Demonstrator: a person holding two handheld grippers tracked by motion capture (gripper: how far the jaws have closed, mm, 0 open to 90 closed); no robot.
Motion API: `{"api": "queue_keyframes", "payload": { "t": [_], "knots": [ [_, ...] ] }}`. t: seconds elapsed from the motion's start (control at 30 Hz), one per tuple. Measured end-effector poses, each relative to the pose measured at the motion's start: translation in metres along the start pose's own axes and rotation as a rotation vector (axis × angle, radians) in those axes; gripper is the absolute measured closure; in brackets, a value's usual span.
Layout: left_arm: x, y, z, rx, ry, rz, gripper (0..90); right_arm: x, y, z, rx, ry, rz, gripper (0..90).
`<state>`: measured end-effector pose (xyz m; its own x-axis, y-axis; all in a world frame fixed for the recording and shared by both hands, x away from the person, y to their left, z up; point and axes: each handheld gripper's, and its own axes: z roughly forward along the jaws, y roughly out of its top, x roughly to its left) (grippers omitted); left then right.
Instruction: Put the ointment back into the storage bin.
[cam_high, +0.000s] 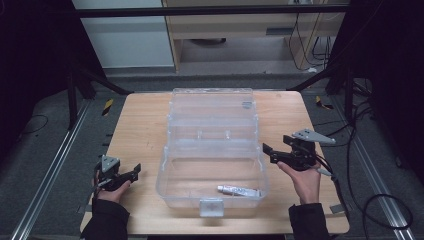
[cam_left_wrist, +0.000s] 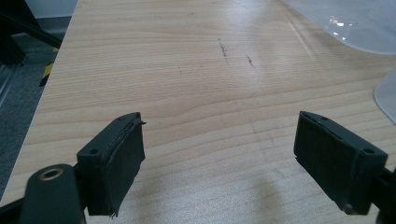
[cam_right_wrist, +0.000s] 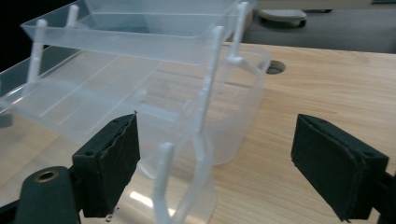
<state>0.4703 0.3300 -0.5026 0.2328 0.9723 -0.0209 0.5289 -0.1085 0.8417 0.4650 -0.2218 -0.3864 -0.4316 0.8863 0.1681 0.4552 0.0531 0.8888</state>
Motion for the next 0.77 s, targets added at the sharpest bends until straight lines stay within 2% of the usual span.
{"api": "queue_keyframes", "payload": {
  "t": [0.03,0.07,0.1,0.2,0.23,0.27,0.47,0.57,0.77],
  "knots": [
    [0.0,0.0,0.0,0.0,0.0,0.0,15.6,0.0,0.0,0.0,0.0,0.0,0.0,15.4],
    [0.0,0.0,0.0,0.0,0.0,-0.001,15.5,-0.005,-0.005,0.0,0.001,-0.033,0.007,14.9],
    [0.0,0.0,0.0,0.0,0.0,-0.001,15.5,-0.005,-0.005,0.0,0.001,-0.033,0.007,14.9],
    [0.0,0.0,0.0,-0.001,0.0,-0.003,15.5,-0.015,-0.014,0.0,-0.015,-0.092,0.004,14.1],
    [0.0,0.0,0.0,-0.001,0.0,-0.003,15.5,-0.015,-0.014,0.0,-0.015,-0.092,0.004,14.1],
    [0.0,0.0,0.0,-0.001,0.0,-0.004,15.5,-0.019,-0.018,-0.001,-0.019,-0.122,0.002,14.0],
    [0.0,0.0,0.0,-0.002,0.0,-0.005,15.5,-0.031,-0.033,-0.002,-0.05,-0.168,0.033,13.5],
    [0.001,0.0,0.0,-0.002,0.0,-0.007,15.4,-0.038,-0.043,-0.002,-0.058,-0.203,0.026,13.0],
    [0.001,0.0,0.0,-0.001,0.0,-0.008,15.4,-0.049,-0.059,0.001,-0.015,-0.227,0.055,11.8]
  ]
}}
